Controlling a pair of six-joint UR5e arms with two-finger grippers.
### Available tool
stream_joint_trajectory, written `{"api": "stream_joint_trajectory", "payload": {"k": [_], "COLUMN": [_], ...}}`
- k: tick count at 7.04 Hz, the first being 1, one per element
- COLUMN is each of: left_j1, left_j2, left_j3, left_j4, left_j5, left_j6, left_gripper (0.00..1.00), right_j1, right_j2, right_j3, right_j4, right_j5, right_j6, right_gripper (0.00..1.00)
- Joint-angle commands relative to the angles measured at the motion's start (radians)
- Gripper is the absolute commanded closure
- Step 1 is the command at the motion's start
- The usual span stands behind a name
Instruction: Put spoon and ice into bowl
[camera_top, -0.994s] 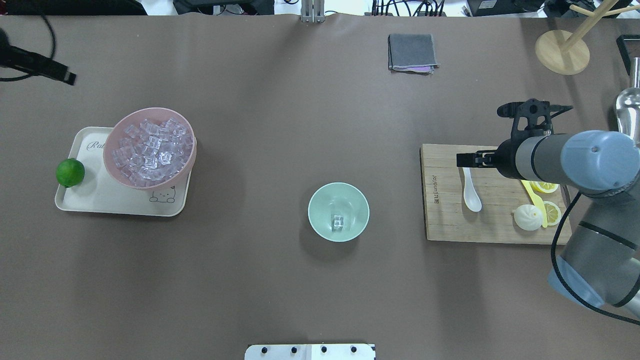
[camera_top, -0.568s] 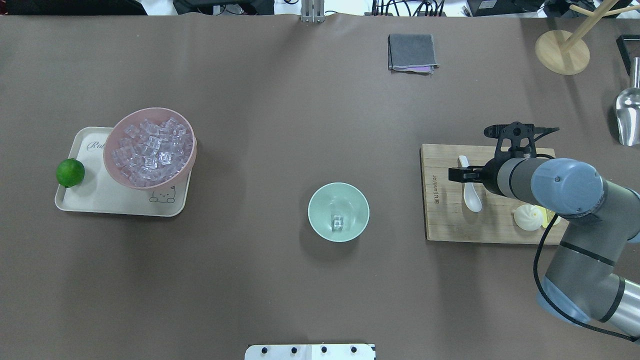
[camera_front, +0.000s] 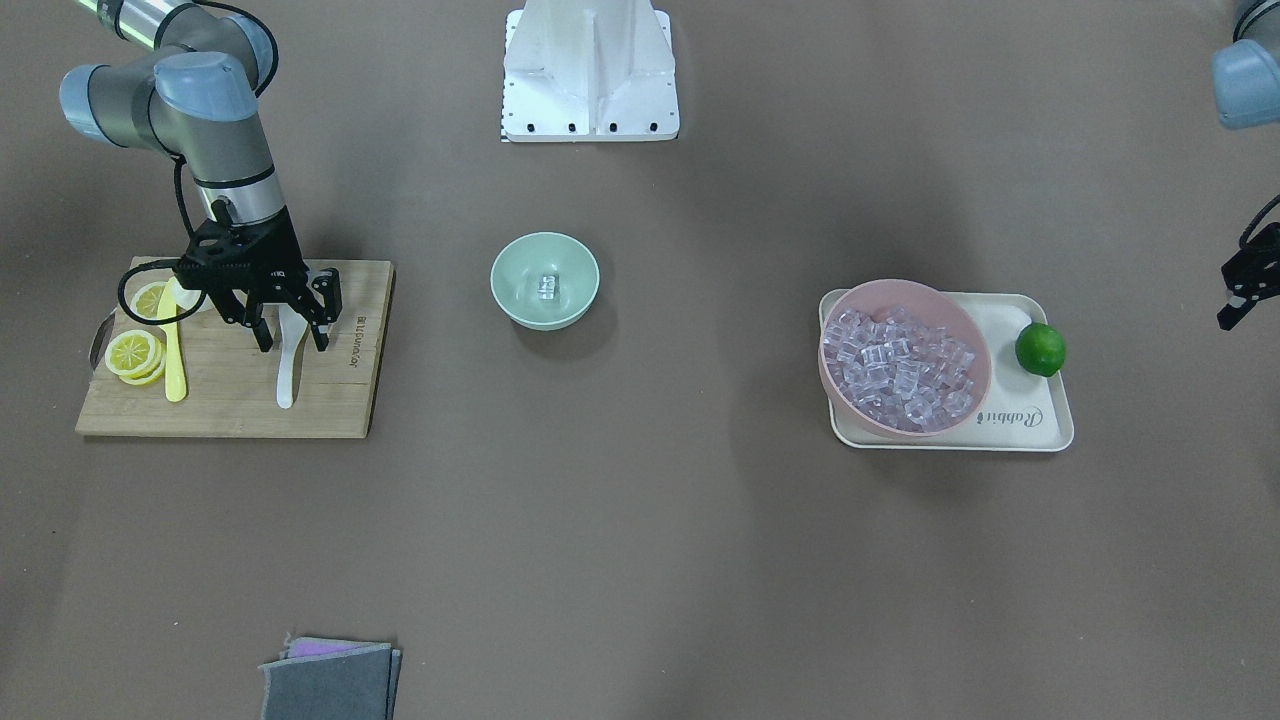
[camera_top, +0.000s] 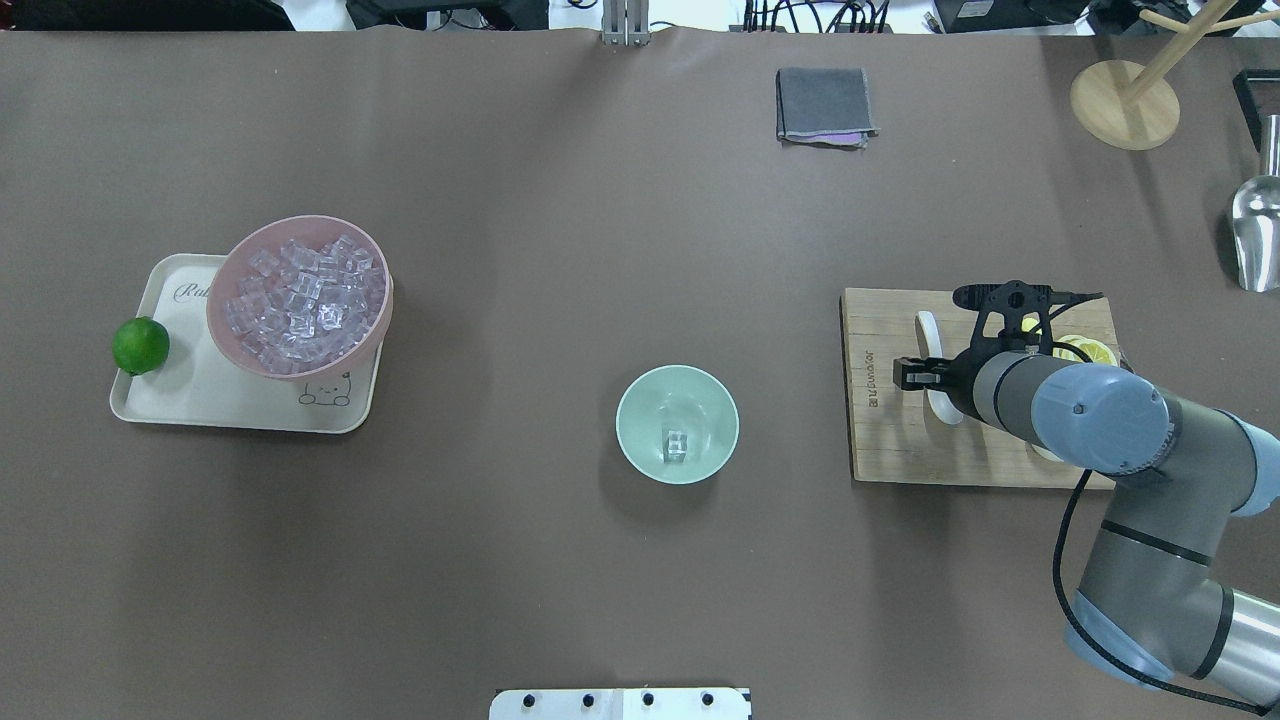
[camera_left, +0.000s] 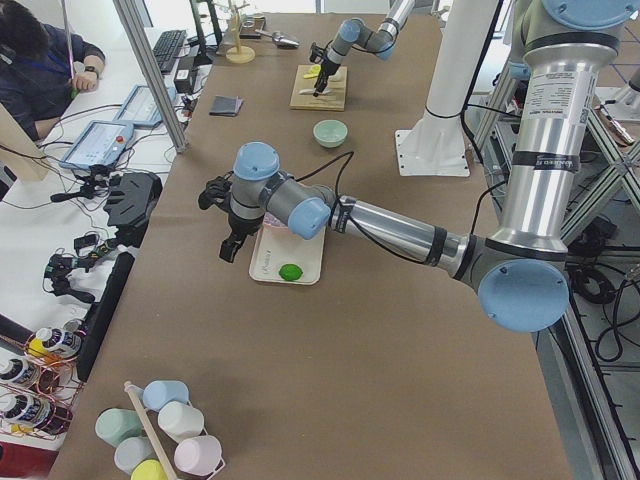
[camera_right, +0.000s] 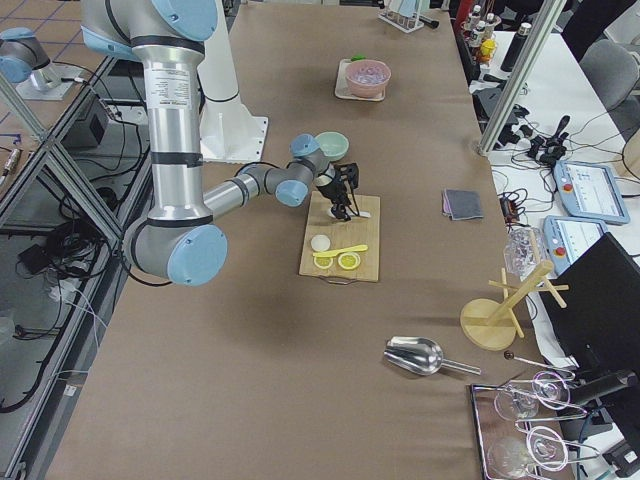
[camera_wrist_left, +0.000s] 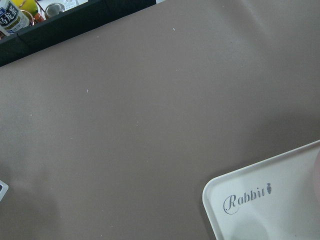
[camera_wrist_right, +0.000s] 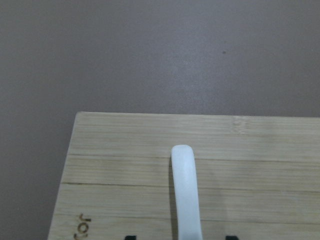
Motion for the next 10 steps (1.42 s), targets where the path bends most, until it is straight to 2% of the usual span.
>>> {"api": "stream_joint_trajectory", "payload": {"k": [1, 5, 7, 9, 10], "left_j1": [0.000, 0.000, 0.000, 0.001, 0.001], "left_j2": [0.005, 0.005, 0.005, 0.005, 0.003], "left_j3": [-0.004, -0.003, -0.001, -0.001, 0.000], "left_j4": [-0.002, -0.002, -0.002, -0.002, -0.002], "left_j5": [-0.001, -0.001, 0.001, 0.001, 0.001], "left_j6": [-0.003, -0.003, -0.005, -0.005, -0.005], "left_gripper": [0.02, 0.02, 0.02, 0.02, 0.02], "right_j1": [-0.001, -0.001, 0.001, 0.002, 0.002], "right_j2": [-0.005, 0.001, 0.009, 0.024, 0.088], "right_j3": [-0.001, -0.002, 0.004, 0.068, 0.114], "right_j4": [0.000, -0.001, -0.001, -0.029, -0.164], "right_j5": [-0.003, -0.005, -0.005, 0.006, 0.006], "right_j6": [-0.008, -0.011, -0.011, -0.010, 0.013], "right_gripper": [0.60, 0.65, 1.00, 1.00, 1.00]}}
